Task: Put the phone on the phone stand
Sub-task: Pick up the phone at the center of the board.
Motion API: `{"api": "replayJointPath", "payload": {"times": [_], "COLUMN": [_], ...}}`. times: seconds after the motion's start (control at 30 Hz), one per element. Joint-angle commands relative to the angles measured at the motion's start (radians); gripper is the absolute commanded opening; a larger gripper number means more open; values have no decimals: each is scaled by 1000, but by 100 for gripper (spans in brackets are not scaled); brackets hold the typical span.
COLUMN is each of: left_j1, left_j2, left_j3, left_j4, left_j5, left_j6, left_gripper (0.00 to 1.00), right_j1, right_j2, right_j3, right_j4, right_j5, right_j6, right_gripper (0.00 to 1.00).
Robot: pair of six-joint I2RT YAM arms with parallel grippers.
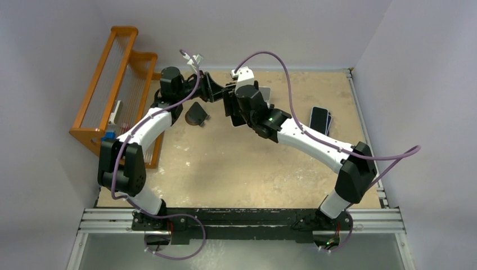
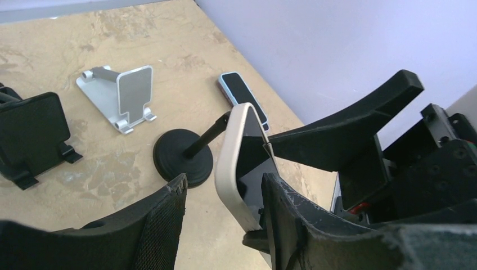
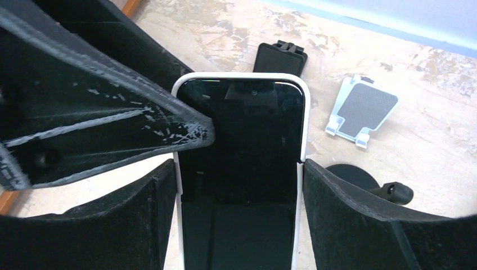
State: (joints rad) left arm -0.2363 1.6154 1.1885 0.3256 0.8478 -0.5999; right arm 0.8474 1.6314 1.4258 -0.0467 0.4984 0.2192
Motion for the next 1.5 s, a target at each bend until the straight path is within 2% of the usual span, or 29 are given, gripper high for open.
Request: {"api": "replayJointPath", "payload": {"times": [0.0, 0.17, 0.33, 0.37, 0.47, 0.6, 0.77, 0.8, 0.93, 1.03, 1.07, 1.1, 1.33, 1.47], "left_j1": [12, 12, 12, 12, 12, 12, 12, 12, 14, 17, 19, 22, 80, 115], "left_j2": [-26, -9, -9, -8, -6, -5, 2, 5, 11, 3, -2, -8, -44, -102], "left_j3": [-18, -32, -35, -36, -37, -36, -35, -34, -35, -41, -45, -50, -147, -265], "left_j4": [81, 152, 171, 172, 185, 185, 186, 185, 179, 163, 153, 145, 223, 280], "left_j5": [19, 72, 96, 98, 112, 118, 126, 126, 128, 112, 100, 93, 72, -81], "left_j6": [-24, -82, -97, -100, -110, -109, -109, -108, -95, -73, -62, -49, -32, 20], "left_gripper": [50, 49, 43, 40, 24, 19, 1, 0, 0, 0, 0, 0, 0, 0], "right_j1": [11, 14, 15, 15, 16, 16, 16, 16, 15, 16, 16, 16, 16, 15], "right_j2": [-25, 2, 31, 38, 52, 55, 56, 56, 54, 39, 27, 11, -207, -348], "right_j3": [73, 84, 103, 108, 119, 125, 131, 132, 126, 109, 97, 82, -105, -241], "right_j4": [99, 113, 122, 123, 124, 128, 131, 131, 138, 142, 143, 152, 277, 349], "right_j5": [-6, -8, -16, -20, -28, -25, -23, -23, -18, -9, -7, -14, -32, -2], "right_j6": [1, 1, -4, -6, -6, -10, -15, -16, -24, -24, -18, -17, -52, -54], "right_gripper": [49, 49, 49, 49, 49, 49, 49, 49, 61, 85, 95, 98, 99, 99]}}
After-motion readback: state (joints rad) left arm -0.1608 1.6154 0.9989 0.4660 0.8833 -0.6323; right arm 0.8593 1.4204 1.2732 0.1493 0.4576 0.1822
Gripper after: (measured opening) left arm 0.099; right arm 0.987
